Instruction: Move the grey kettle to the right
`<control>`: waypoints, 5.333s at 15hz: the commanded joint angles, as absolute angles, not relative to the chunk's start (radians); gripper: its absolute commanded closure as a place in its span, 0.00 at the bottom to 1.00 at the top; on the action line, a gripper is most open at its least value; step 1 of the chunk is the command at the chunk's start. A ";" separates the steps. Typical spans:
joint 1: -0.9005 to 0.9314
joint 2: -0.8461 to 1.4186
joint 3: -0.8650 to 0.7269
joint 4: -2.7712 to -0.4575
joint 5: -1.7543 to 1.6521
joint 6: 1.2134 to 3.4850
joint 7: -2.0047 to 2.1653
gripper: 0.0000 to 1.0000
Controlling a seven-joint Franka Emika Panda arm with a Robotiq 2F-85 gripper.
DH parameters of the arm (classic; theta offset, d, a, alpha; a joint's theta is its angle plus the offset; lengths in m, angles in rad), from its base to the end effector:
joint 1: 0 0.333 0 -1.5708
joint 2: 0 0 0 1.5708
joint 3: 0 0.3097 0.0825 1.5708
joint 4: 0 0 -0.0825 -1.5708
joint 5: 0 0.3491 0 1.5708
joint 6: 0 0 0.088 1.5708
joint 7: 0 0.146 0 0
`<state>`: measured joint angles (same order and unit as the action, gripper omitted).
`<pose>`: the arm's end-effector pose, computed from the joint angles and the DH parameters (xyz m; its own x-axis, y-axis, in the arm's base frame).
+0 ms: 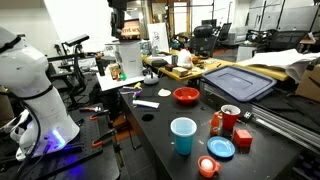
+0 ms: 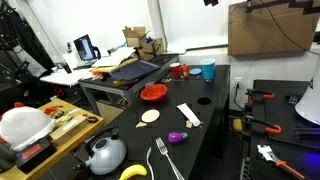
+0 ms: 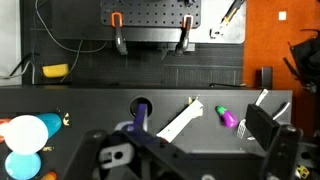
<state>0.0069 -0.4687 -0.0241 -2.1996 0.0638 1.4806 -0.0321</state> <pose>0.3407 0.0029 0.5095 0.9692 0.0263 -0.2451 0.0064 -0.9966 -0.0817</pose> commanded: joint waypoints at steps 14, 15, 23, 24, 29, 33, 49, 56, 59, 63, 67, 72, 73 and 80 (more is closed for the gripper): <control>0.050 -0.112 0.056 -2.253 0.129 2.075 0.061 0.00; 0.056 -0.078 0.062 -2.237 0.130 2.093 0.060 0.00; 0.061 0.286 0.070 -1.916 0.034 2.162 -0.061 0.00; 0.057 0.337 0.073 -1.858 0.035 2.157 -0.103 0.00; 0.031 0.532 0.126 -1.612 0.075 2.121 -0.363 0.00; 0.015 0.619 0.194 -1.497 0.093 2.043 -0.527 0.00; 0.133 0.750 0.287 -1.330 0.069 1.889 -0.673 0.00; 0.219 0.884 0.269 -1.183 -0.021 1.904 -0.725 0.00; 0.237 0.934 0.265 -1.120 -0.054 1.912 -0.743 0.00; 0.250 0.988 0.261 -1.041 -0.075 1.905 -0.769 0.00; 0.246 1.021 0.272 -0.999 -0.075 1.879 -0.799 0.00; 0.244 1.042 0.283 -0.980 -0.064 1.837 -0.825 0.00; 0.243 1.042 0.285 -0.977 -0.062 1.821 -0.833 0.00; 0.249 1.048 0.293 -0.943 -0.056 1.710 -0.851 0.00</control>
